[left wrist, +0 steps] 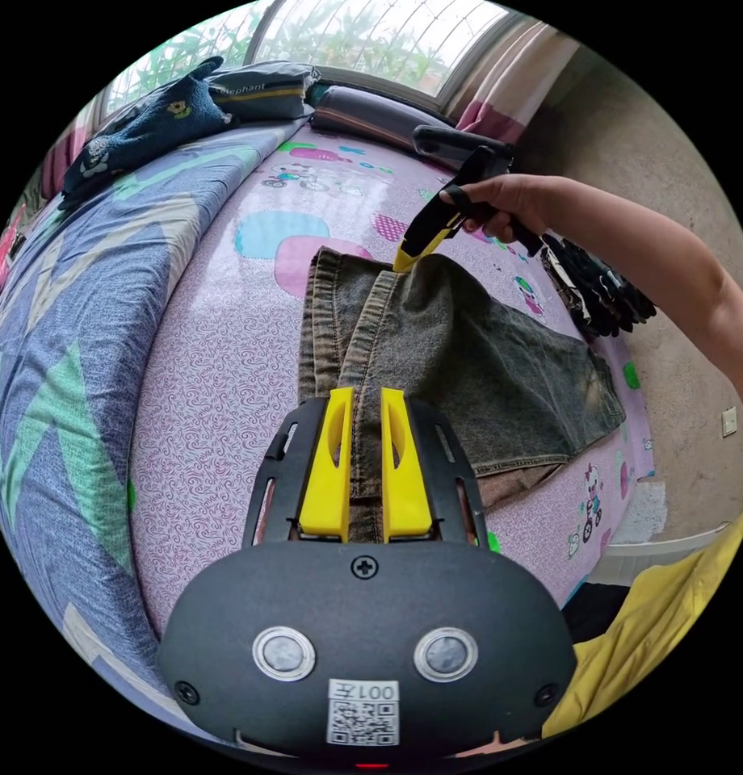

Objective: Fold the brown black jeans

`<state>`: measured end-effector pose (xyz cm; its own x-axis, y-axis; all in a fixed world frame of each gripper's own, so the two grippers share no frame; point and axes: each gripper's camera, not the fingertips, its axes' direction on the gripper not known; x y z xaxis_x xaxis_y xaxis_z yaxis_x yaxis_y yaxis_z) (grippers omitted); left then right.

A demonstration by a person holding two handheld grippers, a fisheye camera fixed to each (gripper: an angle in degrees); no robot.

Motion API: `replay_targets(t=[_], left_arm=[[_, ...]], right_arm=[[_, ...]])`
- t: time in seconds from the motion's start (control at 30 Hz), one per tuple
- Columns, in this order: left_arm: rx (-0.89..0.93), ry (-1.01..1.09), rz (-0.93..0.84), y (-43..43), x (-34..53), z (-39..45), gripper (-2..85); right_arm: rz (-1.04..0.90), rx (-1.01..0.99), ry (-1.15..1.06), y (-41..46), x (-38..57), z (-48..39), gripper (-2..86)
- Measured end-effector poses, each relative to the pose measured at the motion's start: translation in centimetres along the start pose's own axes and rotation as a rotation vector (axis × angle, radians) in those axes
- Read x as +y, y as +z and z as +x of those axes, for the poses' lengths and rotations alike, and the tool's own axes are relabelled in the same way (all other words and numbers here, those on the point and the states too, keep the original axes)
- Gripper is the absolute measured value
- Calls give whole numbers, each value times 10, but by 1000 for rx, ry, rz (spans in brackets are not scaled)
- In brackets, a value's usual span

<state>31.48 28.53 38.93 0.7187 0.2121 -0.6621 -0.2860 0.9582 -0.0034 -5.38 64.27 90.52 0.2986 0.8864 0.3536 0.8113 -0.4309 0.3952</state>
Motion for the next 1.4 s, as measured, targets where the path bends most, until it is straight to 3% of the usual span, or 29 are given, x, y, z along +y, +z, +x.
replay_targets(t=[0.5, 0.7, 0.83, 1.0, 1.1, 1.23, 1.4], left_arm=[[-2, -27, 42, -14, 18, -20, 17], [-9, -21, 47, -11, 15, -32, 22], [-28, -35, 53, -12, 15, -44, 25], [-52, -90, 63, -17, 29, -57, 26], [-63, -107, 57, -18, 42, -64, 25], [-58, -127, 71, -19, 59, -74, 25], [-48, -163, 77, -10, 70, -84, 24]], right_arm=[[15, 89, -36, 25, 19, 2, 59], [-14, 269, -316, 28, 39, -64, 24], [162, 369, -527, -2, 64, -121, 17], [117, 606, -553, 37, 64, -135, 15], [179, 642, -557, 48, 81, -140, 15], [392, 585, -574, 24, 124, -146, 19], [366, 544, -440, 20, 125, -139, 33]])
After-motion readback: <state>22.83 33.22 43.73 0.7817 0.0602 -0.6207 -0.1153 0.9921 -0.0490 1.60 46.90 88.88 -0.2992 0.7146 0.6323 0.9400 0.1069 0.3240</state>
